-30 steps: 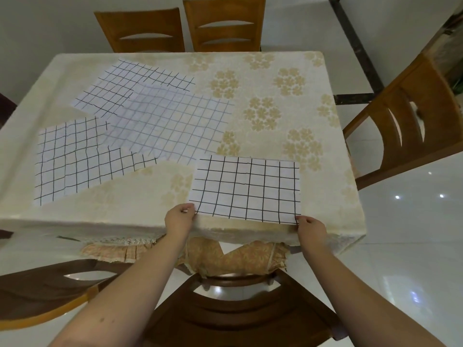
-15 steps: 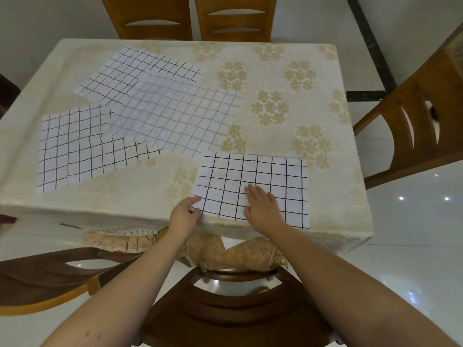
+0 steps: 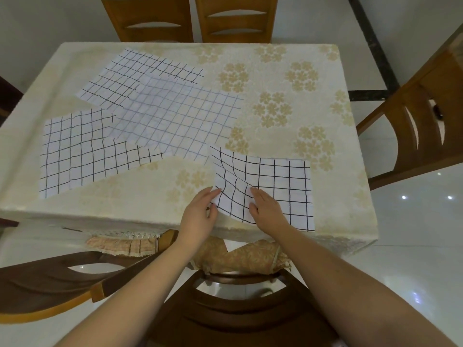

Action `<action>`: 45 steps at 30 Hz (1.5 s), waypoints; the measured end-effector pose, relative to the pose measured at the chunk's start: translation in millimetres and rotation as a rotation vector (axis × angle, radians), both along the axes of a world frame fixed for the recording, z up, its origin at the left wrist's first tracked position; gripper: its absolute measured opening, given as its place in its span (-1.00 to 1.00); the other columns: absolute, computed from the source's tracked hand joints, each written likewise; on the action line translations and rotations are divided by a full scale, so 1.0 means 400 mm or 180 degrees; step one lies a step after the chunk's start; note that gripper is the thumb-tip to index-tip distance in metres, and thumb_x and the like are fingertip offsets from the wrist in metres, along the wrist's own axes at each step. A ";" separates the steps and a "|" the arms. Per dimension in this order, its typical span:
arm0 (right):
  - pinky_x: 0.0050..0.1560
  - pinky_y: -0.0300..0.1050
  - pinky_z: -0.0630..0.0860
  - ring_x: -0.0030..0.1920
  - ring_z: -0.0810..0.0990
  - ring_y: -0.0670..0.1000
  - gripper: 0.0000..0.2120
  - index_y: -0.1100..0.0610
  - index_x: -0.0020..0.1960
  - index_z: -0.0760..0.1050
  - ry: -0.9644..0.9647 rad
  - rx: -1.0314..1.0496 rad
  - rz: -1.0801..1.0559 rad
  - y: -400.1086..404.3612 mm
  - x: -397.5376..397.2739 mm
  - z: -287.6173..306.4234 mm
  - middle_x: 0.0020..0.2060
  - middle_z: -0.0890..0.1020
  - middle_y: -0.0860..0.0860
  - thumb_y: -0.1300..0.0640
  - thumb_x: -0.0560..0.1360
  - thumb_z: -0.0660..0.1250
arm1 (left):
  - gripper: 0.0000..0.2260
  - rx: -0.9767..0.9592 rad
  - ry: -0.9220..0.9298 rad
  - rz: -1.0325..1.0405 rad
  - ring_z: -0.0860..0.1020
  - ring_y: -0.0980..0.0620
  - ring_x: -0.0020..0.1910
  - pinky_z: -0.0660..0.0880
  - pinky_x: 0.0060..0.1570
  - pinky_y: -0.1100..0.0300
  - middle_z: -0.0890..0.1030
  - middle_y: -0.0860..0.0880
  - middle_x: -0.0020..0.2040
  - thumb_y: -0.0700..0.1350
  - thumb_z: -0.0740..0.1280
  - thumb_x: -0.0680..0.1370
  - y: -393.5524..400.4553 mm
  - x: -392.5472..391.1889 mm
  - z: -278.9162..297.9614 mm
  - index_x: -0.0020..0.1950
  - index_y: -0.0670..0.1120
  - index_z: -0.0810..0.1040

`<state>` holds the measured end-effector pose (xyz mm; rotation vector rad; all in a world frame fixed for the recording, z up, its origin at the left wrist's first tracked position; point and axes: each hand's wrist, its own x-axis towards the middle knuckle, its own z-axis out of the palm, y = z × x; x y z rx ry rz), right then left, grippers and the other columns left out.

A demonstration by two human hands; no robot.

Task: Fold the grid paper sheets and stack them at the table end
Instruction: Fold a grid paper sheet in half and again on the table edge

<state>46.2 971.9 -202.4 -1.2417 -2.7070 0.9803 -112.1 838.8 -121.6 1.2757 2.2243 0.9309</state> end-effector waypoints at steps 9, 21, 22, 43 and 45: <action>0.42 0.01 0.28 0.42 0.33 0.06 -0.58 0.10 0.48 0.28 0.0409 -0.0595 -0.1046 0.031 0.052 0.030 0.43 0.38 0.05 0.09 0.64 0.09 | -0.66 0.0158 -0.0079 -0.0017 0.50 0.14 0.09 0.37 0.10 0.34 0.41 0.00 0.40 -0.22 0.21 0.61 0.056 0.050 0.017 0.38 -0.03 0.49; 0.41 -0.09 0.22 0.41 0.31 0.03 -0.64 0.10 0.40 0.42 -0.0062 -0.0085 -0.0149 0.016 0.073 0.014 0.40 0.43 0.03 0.09 0.64 0.10 | -0.71 -0.0172 -0.0602 0.1191 0.57 -0.03 0.07 0.49 0.05 0.11 0.57 -0.04 0.18 -0.25 0.19 0.59 0.038 -0.116 -0.092 0.20 0.05 0.56; 0.40 -0.09 0.24 0.40 0.32 0.03 -0.64 0.10 0.39 0.43 -0.0027 -0.0102 -0.0151 0.014 0.070 0.015 0.38 0.45 0.03 0.09 0.63 0.10 | -0.73 -0.0174 -0.0773 0.1372 0.57 -0.01 -0.01 0.49 -0.01 0.10 0.58 -0.03 0.10 -0.19 0.21 0.60 0.038 -0.113 -0.093 0.23 0.07 0.53; -0.04 -0.15 0.48 0.00 0.58 0.02 -0.71 0.07 0.27 0.52 0.0427 -0.0403 -0.1118 0.106 -0.006 0.044 0.14 0.61 0.06 0.13 0.60 0.17 | -0.73 -0.0876 -0.2247 0.1128 0.54 -0.02 -0.23 0.48 -0.29 0.22 0.55 -0.10 -0.13 -0.23 0.26 0.58 -0.011 0.050 -0.157 0.11 0.11 0.60; 0.09 -0.06 0.51 0.08 0.57 0.07 -0.68 0.07 0.31 0.49 0.0353 -0.0364 -0.1169 0.123 -0.019 0.047 0.18 0.59 0.09 0.15 0.59 0.18 | -0.73 -0.0842 -0.2255 0.1184 0.50 -0.02 -0.24 0.47 -0.25 0.16 0.50 -0.08 -0.18 -0.22 0.26 0.58 -0.044 0.014 -0.166 0.09 0.14 0.60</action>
